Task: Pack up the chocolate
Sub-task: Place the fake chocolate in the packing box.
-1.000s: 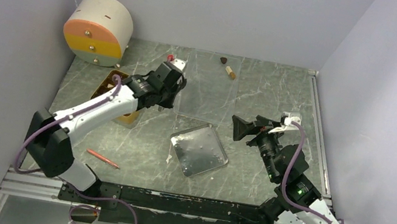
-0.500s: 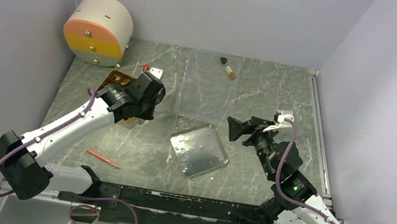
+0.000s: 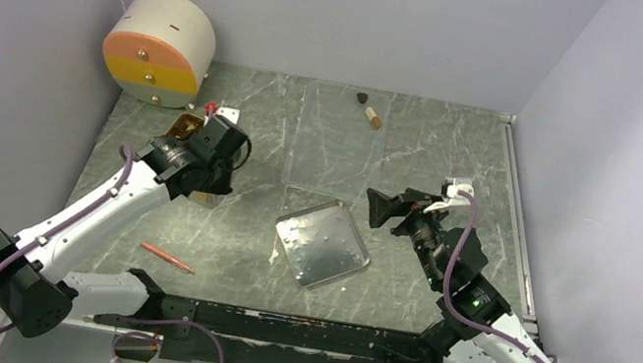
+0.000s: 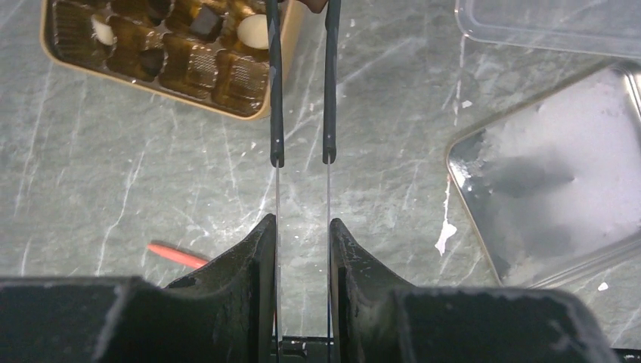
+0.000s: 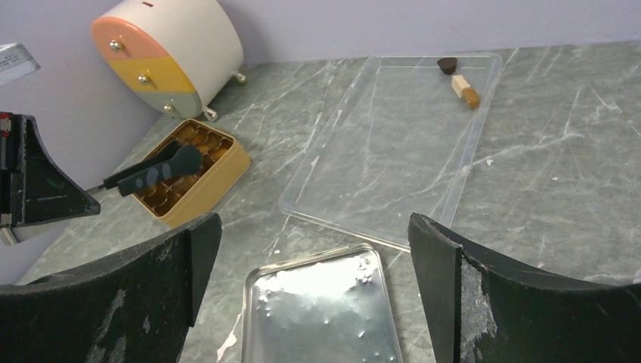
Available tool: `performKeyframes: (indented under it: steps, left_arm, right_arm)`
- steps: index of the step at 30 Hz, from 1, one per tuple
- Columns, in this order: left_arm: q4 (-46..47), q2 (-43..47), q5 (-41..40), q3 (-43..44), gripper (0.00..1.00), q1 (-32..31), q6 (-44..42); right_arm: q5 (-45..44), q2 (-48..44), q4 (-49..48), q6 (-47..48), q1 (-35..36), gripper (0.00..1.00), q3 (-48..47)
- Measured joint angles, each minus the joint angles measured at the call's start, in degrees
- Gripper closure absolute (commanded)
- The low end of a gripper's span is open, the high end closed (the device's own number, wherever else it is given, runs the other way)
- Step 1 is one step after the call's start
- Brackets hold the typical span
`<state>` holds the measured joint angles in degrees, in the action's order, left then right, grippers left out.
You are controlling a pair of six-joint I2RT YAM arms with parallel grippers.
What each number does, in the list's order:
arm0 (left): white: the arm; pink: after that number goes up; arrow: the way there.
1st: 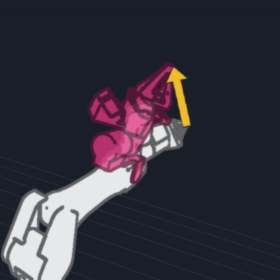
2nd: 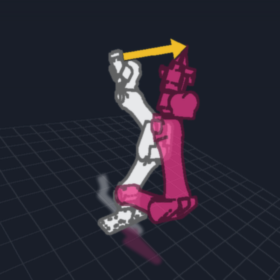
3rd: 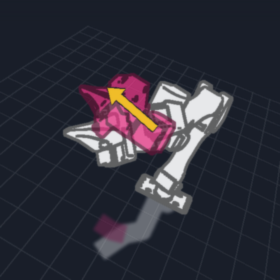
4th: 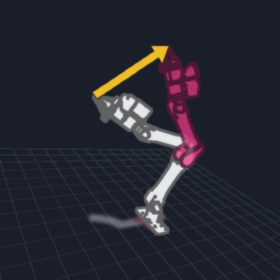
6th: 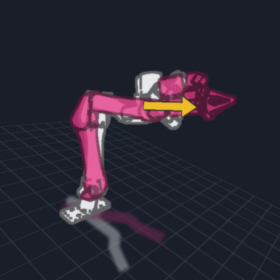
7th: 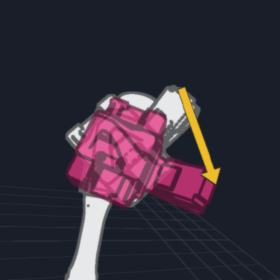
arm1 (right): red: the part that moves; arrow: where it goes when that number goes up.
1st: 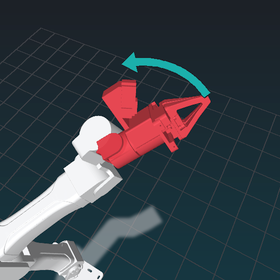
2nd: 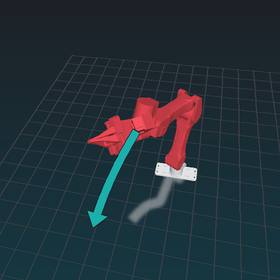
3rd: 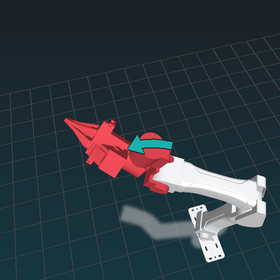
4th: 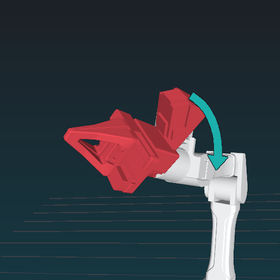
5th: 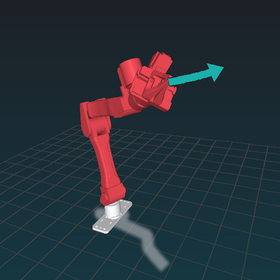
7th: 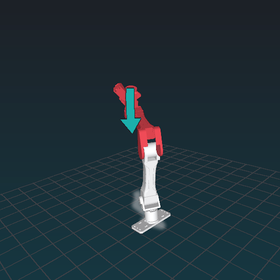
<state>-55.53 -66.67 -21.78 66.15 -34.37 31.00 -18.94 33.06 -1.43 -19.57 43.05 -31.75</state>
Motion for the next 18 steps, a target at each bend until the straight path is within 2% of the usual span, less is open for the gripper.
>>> performKeyframes:
  steps: [18]
  left_arm:
    - [-3.6, 3.5, 5.1, -0.4, 0.71, 14.7, -1.6]
  right_arm:
    - [0.1, 0.0, -0.4, 0.0, 0.0, 0.0, 0.0]
